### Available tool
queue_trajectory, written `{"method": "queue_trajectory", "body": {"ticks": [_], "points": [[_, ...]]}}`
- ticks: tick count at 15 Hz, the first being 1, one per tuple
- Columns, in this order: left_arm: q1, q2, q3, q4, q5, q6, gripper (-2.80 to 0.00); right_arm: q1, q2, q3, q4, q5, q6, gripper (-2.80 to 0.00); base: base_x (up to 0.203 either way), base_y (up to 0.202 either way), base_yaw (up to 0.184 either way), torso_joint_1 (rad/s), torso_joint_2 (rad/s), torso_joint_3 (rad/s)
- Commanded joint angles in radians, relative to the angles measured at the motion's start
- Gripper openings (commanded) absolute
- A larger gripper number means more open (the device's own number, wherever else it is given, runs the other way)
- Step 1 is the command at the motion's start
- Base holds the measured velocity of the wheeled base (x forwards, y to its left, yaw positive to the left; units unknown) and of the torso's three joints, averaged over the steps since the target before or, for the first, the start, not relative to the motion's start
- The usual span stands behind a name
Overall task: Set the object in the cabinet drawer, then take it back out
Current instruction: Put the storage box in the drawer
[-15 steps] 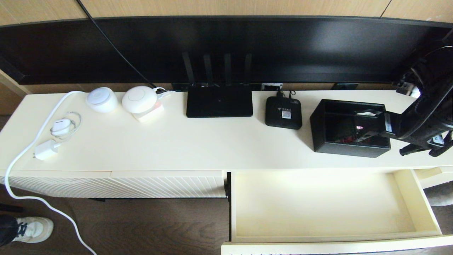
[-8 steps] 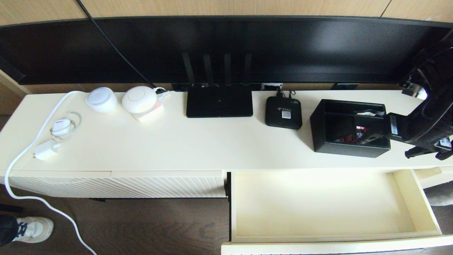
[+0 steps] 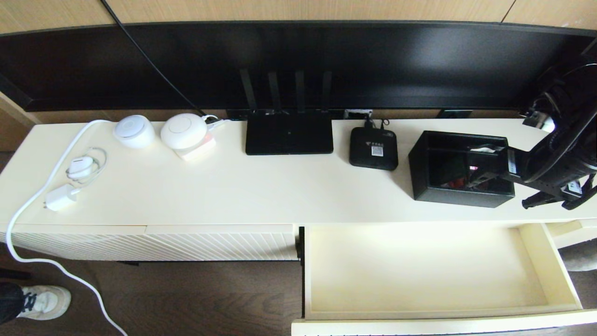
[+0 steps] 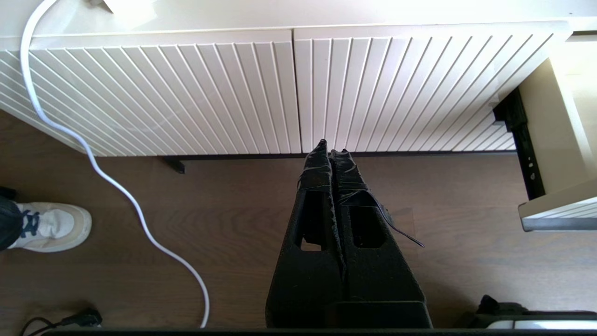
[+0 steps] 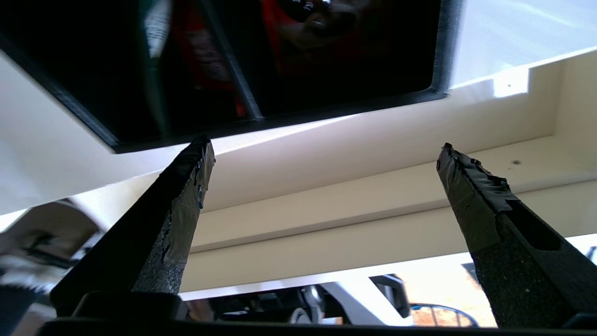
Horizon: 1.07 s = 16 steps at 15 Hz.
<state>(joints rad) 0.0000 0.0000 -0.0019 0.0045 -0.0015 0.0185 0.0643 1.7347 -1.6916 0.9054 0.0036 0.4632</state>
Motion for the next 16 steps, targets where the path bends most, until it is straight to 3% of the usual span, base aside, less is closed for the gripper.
{"method": "queue_trajectory", "body": {"ticks": [1, 16], "points": [[0.000, 0.002, -0.001, 0.000, 0.000, 0.000, -2.80, 0.002, 0.006, -0.023, 0.006, 0.010, 0.009, 0.00, 0.000, 0.000, 0.000, 0.000, 0.00, 0.000], [0.000, 0.000, 0.000, 0.000, 0.000, 0.000, -2.80, 0.002, 0.075, -0.069, -0.072, 0.040, 0.054, 0.00, 0.000, 0.000, 0.000, 0.000, 0.00, 0.000]]}}
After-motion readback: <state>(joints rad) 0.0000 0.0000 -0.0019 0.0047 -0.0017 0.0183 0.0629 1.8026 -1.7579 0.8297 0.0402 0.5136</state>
